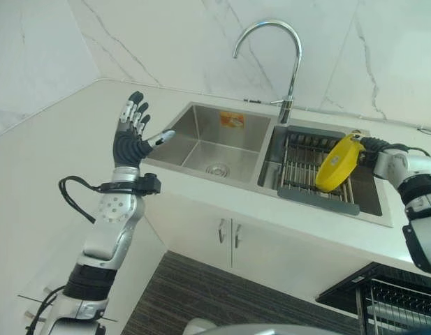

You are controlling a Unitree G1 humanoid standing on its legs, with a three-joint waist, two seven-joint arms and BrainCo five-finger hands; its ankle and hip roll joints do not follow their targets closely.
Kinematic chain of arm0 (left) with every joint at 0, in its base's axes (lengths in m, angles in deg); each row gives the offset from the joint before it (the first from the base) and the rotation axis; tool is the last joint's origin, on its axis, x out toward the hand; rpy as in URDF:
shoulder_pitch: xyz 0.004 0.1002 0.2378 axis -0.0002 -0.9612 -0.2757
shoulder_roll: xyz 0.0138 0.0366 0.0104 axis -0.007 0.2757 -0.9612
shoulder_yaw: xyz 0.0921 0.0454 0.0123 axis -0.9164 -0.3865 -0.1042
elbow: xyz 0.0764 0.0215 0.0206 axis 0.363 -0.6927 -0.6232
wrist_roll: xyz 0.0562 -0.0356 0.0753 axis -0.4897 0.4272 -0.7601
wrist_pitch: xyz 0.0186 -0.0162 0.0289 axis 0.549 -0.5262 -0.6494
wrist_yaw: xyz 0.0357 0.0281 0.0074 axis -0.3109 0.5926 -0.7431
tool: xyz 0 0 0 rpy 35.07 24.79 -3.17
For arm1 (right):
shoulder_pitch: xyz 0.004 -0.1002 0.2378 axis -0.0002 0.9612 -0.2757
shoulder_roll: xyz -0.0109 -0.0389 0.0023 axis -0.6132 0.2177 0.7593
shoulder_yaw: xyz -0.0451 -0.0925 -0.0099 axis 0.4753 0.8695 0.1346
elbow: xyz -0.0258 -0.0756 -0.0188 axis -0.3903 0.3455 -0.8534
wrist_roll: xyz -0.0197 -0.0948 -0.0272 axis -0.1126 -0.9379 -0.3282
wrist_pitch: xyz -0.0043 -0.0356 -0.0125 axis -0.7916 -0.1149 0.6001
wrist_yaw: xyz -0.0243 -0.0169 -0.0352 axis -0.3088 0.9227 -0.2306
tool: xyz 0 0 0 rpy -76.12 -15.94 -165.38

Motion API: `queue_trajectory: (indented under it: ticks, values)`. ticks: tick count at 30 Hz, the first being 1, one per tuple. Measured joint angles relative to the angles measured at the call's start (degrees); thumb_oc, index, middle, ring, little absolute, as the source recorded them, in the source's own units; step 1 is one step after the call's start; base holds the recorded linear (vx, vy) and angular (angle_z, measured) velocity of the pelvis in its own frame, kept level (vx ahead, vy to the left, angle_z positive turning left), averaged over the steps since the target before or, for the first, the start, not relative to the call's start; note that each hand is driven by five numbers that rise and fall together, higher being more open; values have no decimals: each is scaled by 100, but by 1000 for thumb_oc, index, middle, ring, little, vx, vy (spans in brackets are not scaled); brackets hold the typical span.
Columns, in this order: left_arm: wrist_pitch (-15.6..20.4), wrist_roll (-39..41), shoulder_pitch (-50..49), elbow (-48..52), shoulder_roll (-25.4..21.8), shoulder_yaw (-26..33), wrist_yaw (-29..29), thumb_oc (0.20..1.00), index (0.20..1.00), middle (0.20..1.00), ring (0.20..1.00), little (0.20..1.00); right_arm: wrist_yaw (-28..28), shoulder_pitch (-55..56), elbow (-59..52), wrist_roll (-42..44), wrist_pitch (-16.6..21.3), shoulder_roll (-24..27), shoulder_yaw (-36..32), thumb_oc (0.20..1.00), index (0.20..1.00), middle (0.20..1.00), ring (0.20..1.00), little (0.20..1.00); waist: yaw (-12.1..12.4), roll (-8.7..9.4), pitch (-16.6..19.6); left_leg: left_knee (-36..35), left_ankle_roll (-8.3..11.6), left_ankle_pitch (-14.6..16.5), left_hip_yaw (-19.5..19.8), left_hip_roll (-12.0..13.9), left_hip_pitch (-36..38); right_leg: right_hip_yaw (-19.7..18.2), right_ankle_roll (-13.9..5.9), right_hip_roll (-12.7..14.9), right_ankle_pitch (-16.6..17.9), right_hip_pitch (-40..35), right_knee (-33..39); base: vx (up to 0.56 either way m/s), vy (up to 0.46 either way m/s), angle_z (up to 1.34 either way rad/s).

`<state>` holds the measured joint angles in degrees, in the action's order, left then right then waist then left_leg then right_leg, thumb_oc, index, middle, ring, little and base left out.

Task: Place the dishes in the dishwasher.

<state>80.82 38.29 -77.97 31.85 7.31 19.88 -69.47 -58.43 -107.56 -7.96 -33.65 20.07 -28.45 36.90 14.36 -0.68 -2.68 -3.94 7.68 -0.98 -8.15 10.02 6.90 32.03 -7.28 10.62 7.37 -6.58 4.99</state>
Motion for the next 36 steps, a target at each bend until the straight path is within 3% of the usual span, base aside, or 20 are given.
queue_trajectory:
  ticks: [10, 24, 36]
  values:
    - [4, 0, -6, 0, -1, -58, 1, 1000, 1000, 1000, 1000, 1000, 50, 114, -76, -82, 338, -38, 2, 200, 200, 200, 200, 200, -6, -1, 0, 0, 0, -1, -2, 1, -1, -1, 0, -2, 0, 6, 0, 0, 0, 0]
    - [146, -8, -68, 2, 3, -57, -2, 1000, 1000, 1000, 1000, 1000, 445, 282, -1227, -293, 697, -72, 8, 200, 200, 200, 200, 200, -60, -16, -2, -1, -1, -1, -21, 2, 1, -17, 0, -2, -1, 26, 0, -9, -4, 0]
    - [287, -20, -413, 20, 39, -14, 126, 1000, 1000, 1000, 1000, 1000, 494, 902, -3450, -519, 947, -68, -341, 200, 200, 200, 200, 200, -181, -43, -5, -1, -1, -1, -48, 9, -70, -42, -1, -8, -2, 99, 0, -9, -29, 0]
